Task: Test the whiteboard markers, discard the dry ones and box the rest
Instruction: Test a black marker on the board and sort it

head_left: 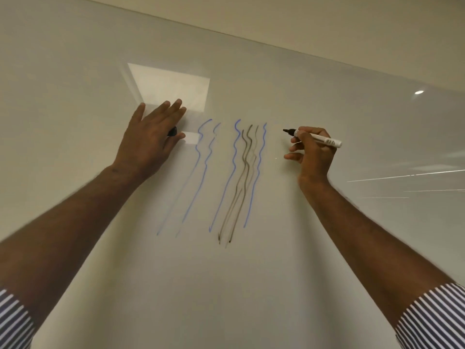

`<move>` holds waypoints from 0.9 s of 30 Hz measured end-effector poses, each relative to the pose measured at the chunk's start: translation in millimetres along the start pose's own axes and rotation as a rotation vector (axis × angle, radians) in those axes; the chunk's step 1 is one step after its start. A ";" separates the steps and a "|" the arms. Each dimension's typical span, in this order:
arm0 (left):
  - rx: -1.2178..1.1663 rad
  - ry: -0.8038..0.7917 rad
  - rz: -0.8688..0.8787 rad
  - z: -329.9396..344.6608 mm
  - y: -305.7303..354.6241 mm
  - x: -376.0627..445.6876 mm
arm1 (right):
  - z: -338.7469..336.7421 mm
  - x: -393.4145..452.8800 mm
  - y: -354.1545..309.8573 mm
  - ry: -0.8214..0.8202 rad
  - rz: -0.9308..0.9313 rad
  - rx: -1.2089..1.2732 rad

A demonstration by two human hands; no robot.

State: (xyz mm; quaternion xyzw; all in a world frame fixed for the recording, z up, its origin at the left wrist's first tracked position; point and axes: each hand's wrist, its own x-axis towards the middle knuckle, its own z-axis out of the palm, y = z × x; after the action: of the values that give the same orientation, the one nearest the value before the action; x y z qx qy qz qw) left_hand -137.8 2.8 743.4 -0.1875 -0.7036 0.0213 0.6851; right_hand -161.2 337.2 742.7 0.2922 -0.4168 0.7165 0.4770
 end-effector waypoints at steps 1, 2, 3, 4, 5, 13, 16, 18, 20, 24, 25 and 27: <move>-0.001 -0.005 -0.007 3.1 -3.0 0.1 | -0.5 5.8 0.7 -0.012 -0.029 -0.034; -0.004 -0.008 -0.011 6.0 -5.1 0.0 | -1.0 10.1 2.2 -0.030 -0.054 -0.070; -0.011 -0.009 -0.014 8.6 -6.9 -0.6 | -0.8 12.9 4.2 -0.048 -0.075 -0.100; -0.022 -0.010 -0.016 11.5 -8.5 -1.7 | -0.2 14.6 6.7 -0.056 -0.094 -0.116; -0.028 -0.012 -0.017 14.3 -9.4 -3.8 | 0.7 15.5 9.6 -0.048 -0.109 -0.113; 0.014 0.037 0.002 25.0 -12.1 -12.5 | 7.9 30.4 21.9 0.063 -0.155 -0.042; 0.011 0.057 0.008 26.6 -12.3 -14.0 | 8.3 33.8 22.4 0.070 -0.165 -0.058; 0.004 0.060 0.010 27.4 -12.7 -13.9 | 8.8 34.6 21.5 0.068 -0.186 -0.098; -0.003 0.062 0.006 28.0 -13.2 -13.9 | 9.1 32.7 20.4 0.051 -0.216 -0.154; -0.015 0.070 0.002 28.5 -13.8 -14.4 | 6.0 19.4 20.3 -0.048 -0.274 -0.266; -0.018 0.071 0.002 28.6 -13.8 -14.6 | 4.0 16.3 20.5 -0.072 -0.284 -0.285; -0.020 0.071 0.003 29.4 -13.7 -14.8 | -0.6 11.3 20.2 -0.079 -0.289 -0.293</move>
State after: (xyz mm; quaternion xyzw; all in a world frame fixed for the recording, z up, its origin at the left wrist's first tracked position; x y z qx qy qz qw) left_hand -169.7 -7.7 731.4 -0.1962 -0.6787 0.0085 0.7077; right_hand -184.2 338.7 745.1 0.3042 -0.4887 0.5603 0.5956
